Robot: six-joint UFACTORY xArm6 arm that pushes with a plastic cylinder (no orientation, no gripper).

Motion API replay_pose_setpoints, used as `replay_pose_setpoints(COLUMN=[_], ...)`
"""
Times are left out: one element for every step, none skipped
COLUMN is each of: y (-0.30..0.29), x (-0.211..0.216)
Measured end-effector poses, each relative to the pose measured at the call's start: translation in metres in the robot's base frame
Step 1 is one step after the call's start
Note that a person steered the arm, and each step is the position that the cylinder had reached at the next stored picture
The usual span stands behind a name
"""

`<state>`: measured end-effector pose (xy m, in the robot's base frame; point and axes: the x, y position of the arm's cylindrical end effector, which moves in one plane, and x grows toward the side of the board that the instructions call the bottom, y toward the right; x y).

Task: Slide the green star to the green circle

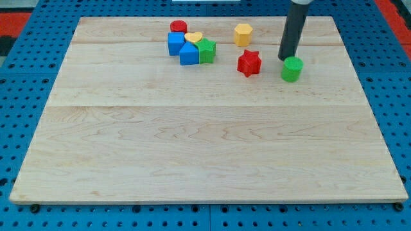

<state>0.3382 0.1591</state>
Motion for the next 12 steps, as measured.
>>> replay_pose_setpoints(y=[0.024, 0.015, -0.061, -0.15, -0.145, -0.101, -0.101, -0.137, -0.142, -0.162, -0.184, -0.216], x=[0.012, 0.048, 0.062, 0.053, 0.011, -0.019, -0.052, -0.076, -0.049, -0.028, -0.007, 0.021])
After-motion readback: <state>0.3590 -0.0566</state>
